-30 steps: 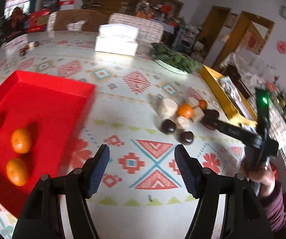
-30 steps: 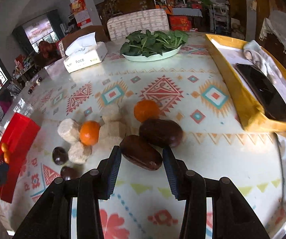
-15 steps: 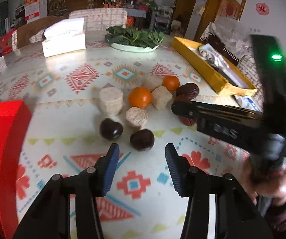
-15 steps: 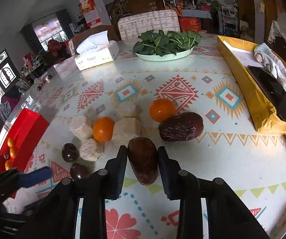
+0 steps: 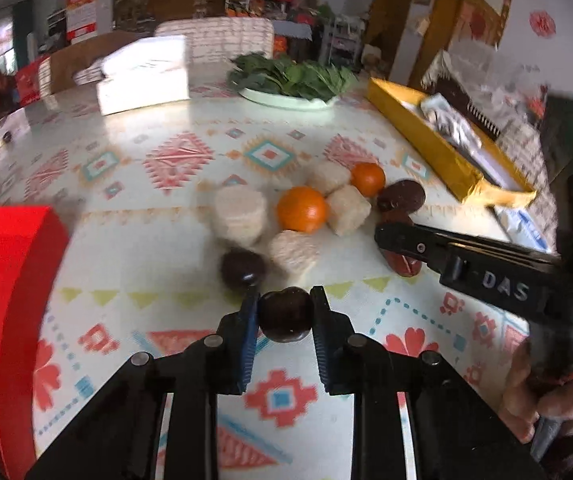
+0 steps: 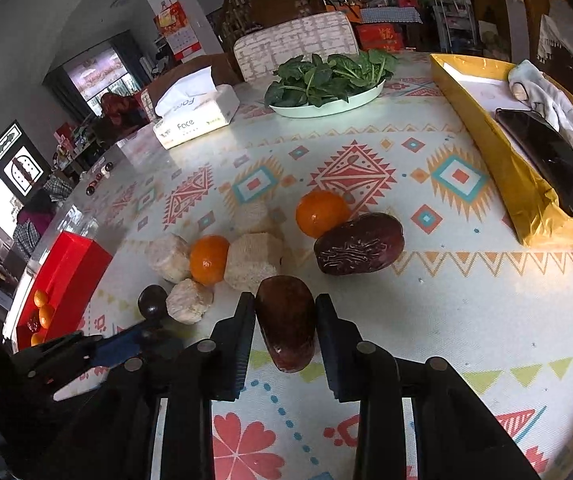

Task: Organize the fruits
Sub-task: 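Carry both fruits over the red tray and open both grippers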

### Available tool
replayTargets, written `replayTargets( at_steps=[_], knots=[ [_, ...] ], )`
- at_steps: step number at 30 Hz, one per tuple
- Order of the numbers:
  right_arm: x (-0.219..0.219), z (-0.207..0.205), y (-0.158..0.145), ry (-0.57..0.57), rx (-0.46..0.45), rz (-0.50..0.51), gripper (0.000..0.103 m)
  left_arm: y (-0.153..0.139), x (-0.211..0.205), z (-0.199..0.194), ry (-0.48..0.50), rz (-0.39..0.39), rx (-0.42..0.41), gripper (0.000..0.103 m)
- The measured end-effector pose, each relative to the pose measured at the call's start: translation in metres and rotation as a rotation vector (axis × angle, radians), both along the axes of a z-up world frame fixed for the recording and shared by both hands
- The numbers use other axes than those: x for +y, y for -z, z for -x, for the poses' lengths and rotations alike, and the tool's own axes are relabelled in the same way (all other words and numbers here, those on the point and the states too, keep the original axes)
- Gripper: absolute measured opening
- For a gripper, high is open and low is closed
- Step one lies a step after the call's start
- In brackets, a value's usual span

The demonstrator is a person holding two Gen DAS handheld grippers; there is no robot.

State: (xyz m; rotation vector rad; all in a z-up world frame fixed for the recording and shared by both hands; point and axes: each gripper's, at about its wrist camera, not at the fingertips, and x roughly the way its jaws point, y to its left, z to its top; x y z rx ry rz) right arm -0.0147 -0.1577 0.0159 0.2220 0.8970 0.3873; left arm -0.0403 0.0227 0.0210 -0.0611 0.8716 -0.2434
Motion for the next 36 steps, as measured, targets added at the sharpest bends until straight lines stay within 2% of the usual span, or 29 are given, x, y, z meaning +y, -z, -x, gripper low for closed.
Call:
replayTargets(
  at_steps=[4, 8, 13, 17, 21, 28, 32, 36],
  knots=[
    [-0.003, 0.000, -0.001, -0.007, -0.005, -0.038, 0.033, -0.017, 0.042, 0.022, -0.073, 0.071, -0.038, 0.024],
    [-0.007, 0.003, -0.004, -0.005, -0.018, -0.079, 0.033, -0.029, 0.105, 0.049, -0.192, 0.134, -0.070, 0.024],
    [-0.010, 0.011, -0.015, 0.017, -0.045, -0.126, 0.033, -0.034, 0.178, 0.077, -0.345, 0.151, -0.089, 0.024],
    [0.002, 0.021, -0.028, -0.023, -0.036, -0.228, 0.033, -0.030, 0.228, 0.091, -0.463, 0.157, -0.085, 0.024],
    [0.052, 0.028, -0.044, -0.132, -0.030, -0.225, 0.033, -0.018, 0.255, 0.096, -0.525, 0.169, -0.062, 0.024],
    [0.166, 0.038, -0.056, -0.353, -0.010, -0.177, 0.033, -0.002, 0.265, 0.096, -0.554, 0.146, -0.023, 0.025],
    [0.224, 0.037, -0.053, -0.437, 0.005, -0.132, 0.033, -0.001, 0.272, 0.095, -0.552, 0.153, -0.027, 0.025],
    [0.269, 0.033, -0.039, -0.480, 0.031, -0.061, 0.033, -0.002, 0.282, 0.098, -0.553, 0.198, -0.033, 0.027]
  ],
)
